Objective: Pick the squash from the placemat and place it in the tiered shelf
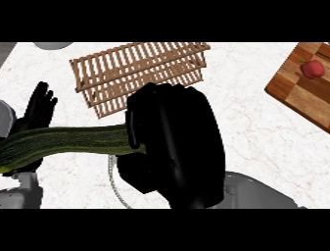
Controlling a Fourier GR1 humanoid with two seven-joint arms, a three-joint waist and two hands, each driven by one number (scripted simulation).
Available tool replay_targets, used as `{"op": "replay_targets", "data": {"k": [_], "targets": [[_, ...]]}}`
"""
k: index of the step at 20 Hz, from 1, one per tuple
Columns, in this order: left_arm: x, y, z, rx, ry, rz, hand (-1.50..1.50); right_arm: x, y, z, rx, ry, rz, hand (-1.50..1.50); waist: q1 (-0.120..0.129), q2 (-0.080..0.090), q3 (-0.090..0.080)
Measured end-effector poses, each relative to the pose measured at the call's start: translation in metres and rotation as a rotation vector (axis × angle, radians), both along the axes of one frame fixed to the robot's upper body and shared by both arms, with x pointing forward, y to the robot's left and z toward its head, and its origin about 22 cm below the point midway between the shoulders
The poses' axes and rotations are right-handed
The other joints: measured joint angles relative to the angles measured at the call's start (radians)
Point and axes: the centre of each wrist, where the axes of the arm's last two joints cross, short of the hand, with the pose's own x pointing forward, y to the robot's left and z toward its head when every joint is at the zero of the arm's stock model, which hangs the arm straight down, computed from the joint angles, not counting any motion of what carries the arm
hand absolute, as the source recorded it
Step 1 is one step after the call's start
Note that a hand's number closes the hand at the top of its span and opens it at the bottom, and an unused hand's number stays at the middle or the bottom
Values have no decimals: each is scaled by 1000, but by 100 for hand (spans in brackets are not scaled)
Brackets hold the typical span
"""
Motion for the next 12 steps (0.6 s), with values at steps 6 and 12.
{"op": "replay_targets", "data": {"k": [6, 12], "targets": [[-1, -3, 0, 5, -6, 0, 0, 40, 4, 11, 23, 3, -75, 150, 1, 3, 1], [-5, -9, -4, 6, -7, 1, 0, 79, 8, -1, 59, 17, -138, 150, 2, 5, 1]]}}
